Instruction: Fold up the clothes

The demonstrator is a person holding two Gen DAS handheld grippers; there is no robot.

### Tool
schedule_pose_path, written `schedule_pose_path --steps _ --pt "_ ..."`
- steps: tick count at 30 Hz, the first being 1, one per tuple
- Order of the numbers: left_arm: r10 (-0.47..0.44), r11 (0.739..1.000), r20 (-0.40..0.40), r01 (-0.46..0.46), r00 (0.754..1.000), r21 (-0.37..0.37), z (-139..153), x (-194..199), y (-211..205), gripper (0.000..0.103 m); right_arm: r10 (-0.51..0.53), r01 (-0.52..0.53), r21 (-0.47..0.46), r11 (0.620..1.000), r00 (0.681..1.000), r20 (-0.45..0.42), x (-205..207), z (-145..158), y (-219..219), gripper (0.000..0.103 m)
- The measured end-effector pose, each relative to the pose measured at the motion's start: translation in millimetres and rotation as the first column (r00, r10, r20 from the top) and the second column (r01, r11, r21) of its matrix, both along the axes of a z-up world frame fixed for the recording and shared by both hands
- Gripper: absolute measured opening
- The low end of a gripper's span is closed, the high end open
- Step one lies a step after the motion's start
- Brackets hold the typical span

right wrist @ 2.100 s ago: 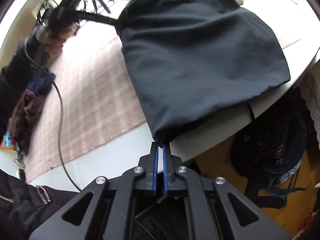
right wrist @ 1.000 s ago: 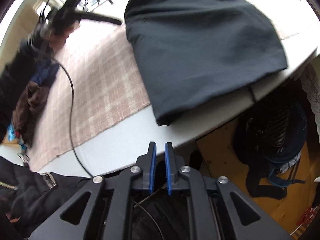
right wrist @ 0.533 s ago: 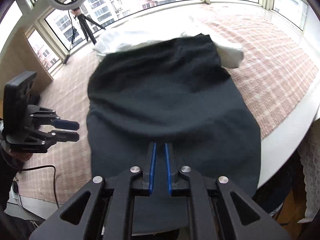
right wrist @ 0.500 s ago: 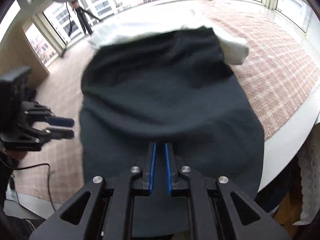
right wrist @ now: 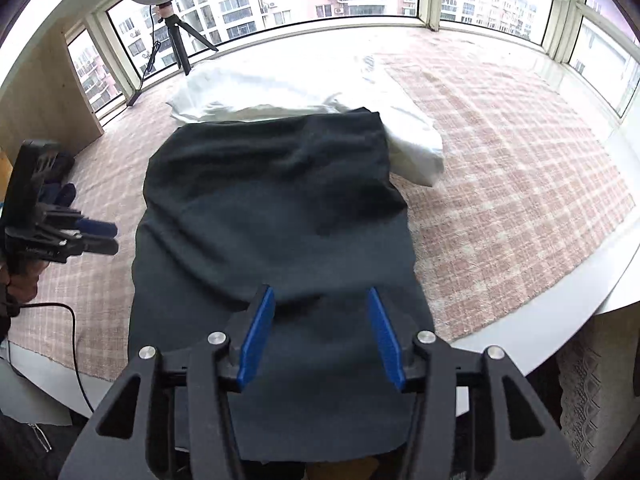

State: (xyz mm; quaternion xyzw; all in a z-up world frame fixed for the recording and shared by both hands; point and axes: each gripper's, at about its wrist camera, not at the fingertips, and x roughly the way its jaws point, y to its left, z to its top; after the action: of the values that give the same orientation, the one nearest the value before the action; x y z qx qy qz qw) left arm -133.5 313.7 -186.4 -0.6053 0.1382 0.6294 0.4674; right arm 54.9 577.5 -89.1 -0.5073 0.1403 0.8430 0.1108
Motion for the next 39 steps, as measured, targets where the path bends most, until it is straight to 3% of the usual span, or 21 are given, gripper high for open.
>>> schedule_pose_path --steps 3,7,10,17,21,28,31,34,39 --pt "0.075 0.997 0.06 -0.076 0.995 0.02 -2 19 5 0.05 0.036 -0.036 -0.046 0.998 0.999 0.005 -10 -6 29 0.056" --pt "0.135 0.99 0.107 -0.138 0.985 0.022 -7 31 22 0.056 0.053 -0.052 -0.068 0.996 0.998 0.015 -8 -16 58 0.056" --pt "0.173 0.985 0.122 -0.173 0.977 -0.012 -14 34 33 0.056 0.072 -0.071 -0.174 0.982 0.997 0.004 -13 -25 77 0.057" --pt "0.172 0.984 0.093 -0.167 0.981 -0.052 -19 43 54 0.057 0.161 -0.147 -0.265 0.953 0.986 0.034 -30 -59 92 0.058" --pt "0.16 0.986 0.071 -0.156 0.985 -0.054 -18 49 61 0.057 0.176 -0.166 -0.323 0.932 0.984 0.001 -32 -63 105 0.066" --pt "0.159 0.986 0.061 -0.156 0.985 -0.056 -18 51 67 0.057 0.249 -0.24 -0.328 0.914 0.968 -0.015 -40 -60 101 0.067" --pt "0.148 0.987 0.039 -0.145 0.988 -0.068 -17 54 72 0.057 0.297 -0.283 -0.279 0.918 0.955 0.007 -45 -56 91 0.066" --pt "0.13 0.989 0.019 -0.128 0.991 -0.073 -16 58 77 0.057 0.332 -0.311 -0.271 0.911 0.942 0.037 -50 -54 81 0.055" --pt "0.11 0.993 0.015 -0.109 0.994 -0.05 -16 62 84 0.056 0.346 -0.319 -0.292 0.902 0.937 0.043 -54 -53 81 0.054"
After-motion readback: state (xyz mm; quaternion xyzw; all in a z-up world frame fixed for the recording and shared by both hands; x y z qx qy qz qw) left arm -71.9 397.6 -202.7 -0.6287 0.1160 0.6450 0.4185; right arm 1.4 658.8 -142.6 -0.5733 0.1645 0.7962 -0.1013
